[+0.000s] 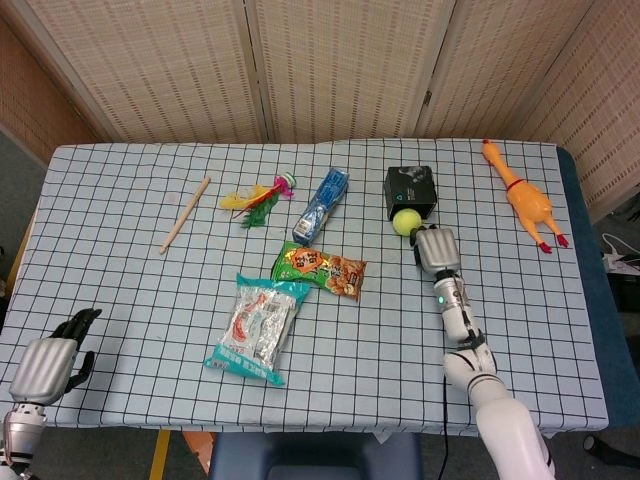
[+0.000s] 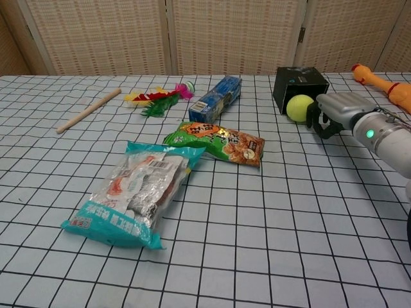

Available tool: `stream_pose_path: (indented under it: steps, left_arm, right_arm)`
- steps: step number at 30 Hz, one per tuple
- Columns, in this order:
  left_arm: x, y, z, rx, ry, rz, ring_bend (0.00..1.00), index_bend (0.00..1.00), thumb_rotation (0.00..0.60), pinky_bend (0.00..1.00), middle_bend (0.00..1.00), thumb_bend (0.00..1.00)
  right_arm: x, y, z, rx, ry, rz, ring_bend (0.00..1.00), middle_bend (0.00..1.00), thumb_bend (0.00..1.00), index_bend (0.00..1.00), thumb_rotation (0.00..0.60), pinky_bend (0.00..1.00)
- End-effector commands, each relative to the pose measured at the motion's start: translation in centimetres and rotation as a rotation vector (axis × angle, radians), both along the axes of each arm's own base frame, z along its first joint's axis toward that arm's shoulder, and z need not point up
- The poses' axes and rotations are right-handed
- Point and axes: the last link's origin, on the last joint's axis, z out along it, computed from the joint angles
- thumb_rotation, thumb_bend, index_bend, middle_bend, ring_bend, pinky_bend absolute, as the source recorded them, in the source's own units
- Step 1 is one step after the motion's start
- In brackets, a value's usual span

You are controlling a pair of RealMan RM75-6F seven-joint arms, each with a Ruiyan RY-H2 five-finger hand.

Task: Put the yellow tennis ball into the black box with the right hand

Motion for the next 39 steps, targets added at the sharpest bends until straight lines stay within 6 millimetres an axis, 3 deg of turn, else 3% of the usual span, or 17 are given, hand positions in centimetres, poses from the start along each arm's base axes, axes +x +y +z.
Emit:
stream_pose_path:
  steps: [1, 6, 9, 16, 28, 30, 32, 33, 35, 37, 39]
  left_arm:
    - [-0.1, 0.1, 0.0, -0.002, 0.001, 0.003, 0.24, 0.13, 0.6, 0.62, 0.12, 0.55]
    - [-0.1, 0.0, 0.0, 0.0, 0.001, 0.005, 0.24, 0.13, 0.6, 0.62, 0.12, 0.55]
    - [-0.1, 0.1, 0.0, 0.0, 0.001, 0.004, 0.24, 0.13, 0.6, 0.62, 0.12, 0.55]
    - [-0.1, 0.1, 0.0, 0.0, 0.0, 0.003, 0.24, 0.13, 0.6, 0.62, 0.12, 0.55]
    - [0.3, -0.1, 0.1, 0.003, -0.005, -0.014, 0.24, 0.13, 0.6, 0.62, 0.12, 0.55]
    - [0.4, -0.2, 0.2, 0.006, -0.008, -0.021, 0.24, 0.13, 0.6, 0.62, 0.12, 0.55]
    - [0.6, -0.3, 0.3, 0.009, -0.013, -0.029, 0.24, 0.13, 0.6, 0.62, 0.12, 0.55]
    - [0.7, -0.3, 0.3, 0.009, -0.014, -0.033, 0.24, 0.13, 0.6, 0.62, 0.12, 0.55]
    - [0.8, -0.5, 0.4, 0.011, -0.021, -0.042, 0.24, 0.13, 0.6, 0.62, 0.12, 0.55]
    - [1.0, -0.6, 0.5, 0.009, -0.026, -0.051, 0.24, 0.13, 0.6, 0.62, 0.12, 0.55]
    - [1.2, -0.7, 0.6, 0.008, -0.029, -0.061, 0.24, 0.13, 0.6, 0.62, 0.12, 0.55]
  right_arm:
    - [0.2, 0.0, 0.0, 0.007, -0.01, 0.018, 0.14, 0.24, 0.26, 0.26, 0.6, 0.38]
    - [0.4, 0.0, -0.1, 0.017, -0.032, 0.029, 0.01, 0.09, 0.2, 0.09, 0.6, 0.23]
    - [0.4, 0.0, -0.2, 0.024, -0.038, 0.029, 0.0, 0.04, 0.17, 0.01, 0.6, 0.17]
    - [0.3, 0.0, -0.2, 0.034, -0.053, 0.023, 0.0, 0.0, 0.12, 0.0, 0.6, 0.12]
    - [0.4, 0.4, 0.9, -0.012, -0.054, 0.096, 0.0, 0.0, 0.12, 0.0, 0.6, 0.12]
    - [0.3, 0.7, 1.4, -0.031, -0.044, 0.122, 0.0, 0.02, 0.12, 0.05, 0.6, 0.12]
    - [0.1, 1.3, 2.2, -0.065, -0.027, 0.169, 0.06, 0.12, 0.12, 0.23, 0.6, 0.14]
    - [-0.1, 1.6, 2.6, -0.081, -0.02, 0.189, 0.11, 0.2, 0.13, 0.33, 0.6, 0.18]
    - [-0.6, 2.8, 3.7, -0.133, 0.0, 0.235, 0.22, 0.31, 0.13, 0.44, 0.6, 0.3]
    - [-1.2, 4.3, 4.8, -0.183, -0.004, 0.257, 0.29, 0.37, 0.14, 0.5, 0.6, 0.41]
    - [-1.8, 6.2, 6.0, -0.222, -0.007, 0.261, 0.3, 0.38, 0.14, 0.52, 0.6, 0.44]
